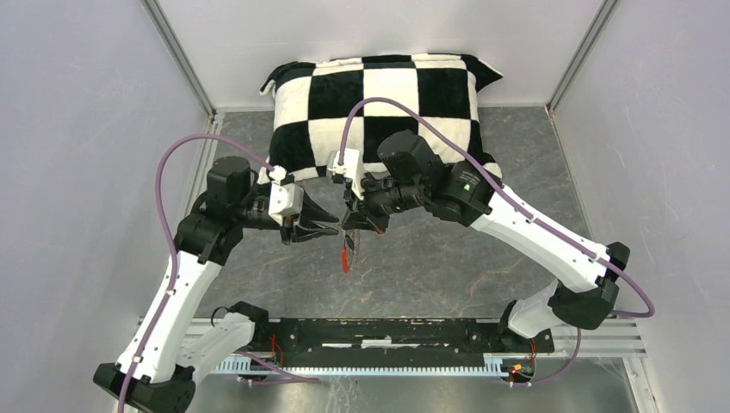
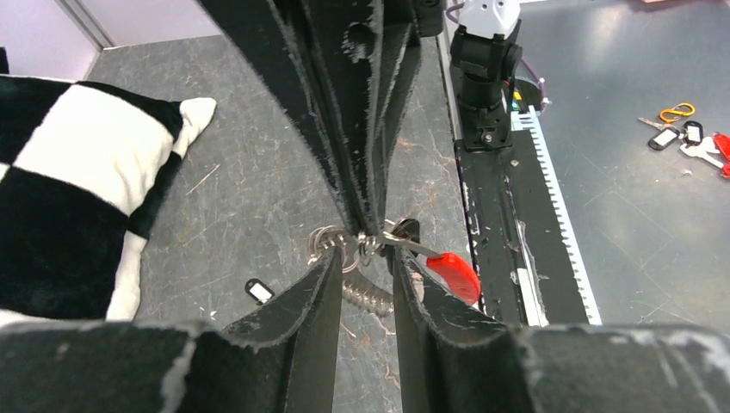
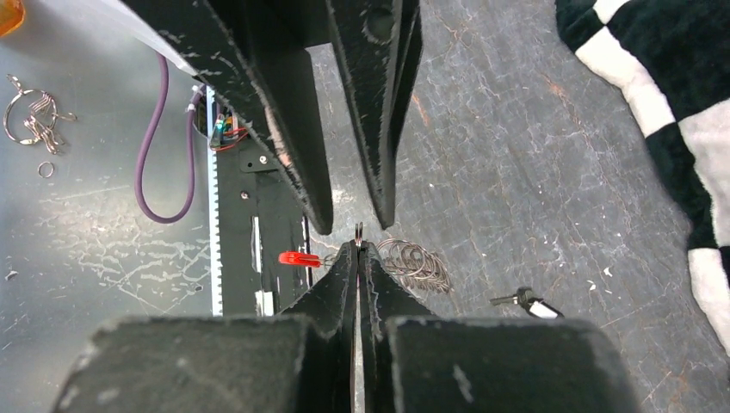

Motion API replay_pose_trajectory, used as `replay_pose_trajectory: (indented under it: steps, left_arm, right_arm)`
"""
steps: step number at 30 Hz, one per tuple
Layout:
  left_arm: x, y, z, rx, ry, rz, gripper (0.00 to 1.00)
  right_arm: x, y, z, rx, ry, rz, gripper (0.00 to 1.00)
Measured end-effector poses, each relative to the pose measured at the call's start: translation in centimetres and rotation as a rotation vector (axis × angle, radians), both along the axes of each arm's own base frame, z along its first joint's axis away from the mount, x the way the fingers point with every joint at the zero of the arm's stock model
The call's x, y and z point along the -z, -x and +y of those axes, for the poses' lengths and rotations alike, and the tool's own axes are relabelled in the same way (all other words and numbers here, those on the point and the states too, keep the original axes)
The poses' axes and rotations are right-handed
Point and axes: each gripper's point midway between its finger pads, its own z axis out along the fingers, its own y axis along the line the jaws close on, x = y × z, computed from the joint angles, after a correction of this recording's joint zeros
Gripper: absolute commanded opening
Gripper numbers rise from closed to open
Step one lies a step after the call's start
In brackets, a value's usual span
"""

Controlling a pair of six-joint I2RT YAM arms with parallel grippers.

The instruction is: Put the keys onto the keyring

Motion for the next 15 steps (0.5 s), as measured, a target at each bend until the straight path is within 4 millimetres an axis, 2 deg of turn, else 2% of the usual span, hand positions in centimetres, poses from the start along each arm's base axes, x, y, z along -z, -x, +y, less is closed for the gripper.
replay_pose_trajectory:
  steps: [7,12,15]
  left_arm:
    - [0.36,0.83,-0.05,0.028,-0.016,0.009,0.37]
    - [0.76,0.6,-0.08,0.027,-0.028,0.014,0.19]
    - [0.88,0.52,-0.09,0.028,-0.032,0.003,0.14]
  right_arm:
    - [0.23,-0.01,0.6,-0.005,0.008,0.002,0.0]
    - [0.6,0.1,0.72,-0.008,0.026,0.012,0.01]
    - [0.7,0.26,0.68,-0.011,0.032,0.014,0.0]
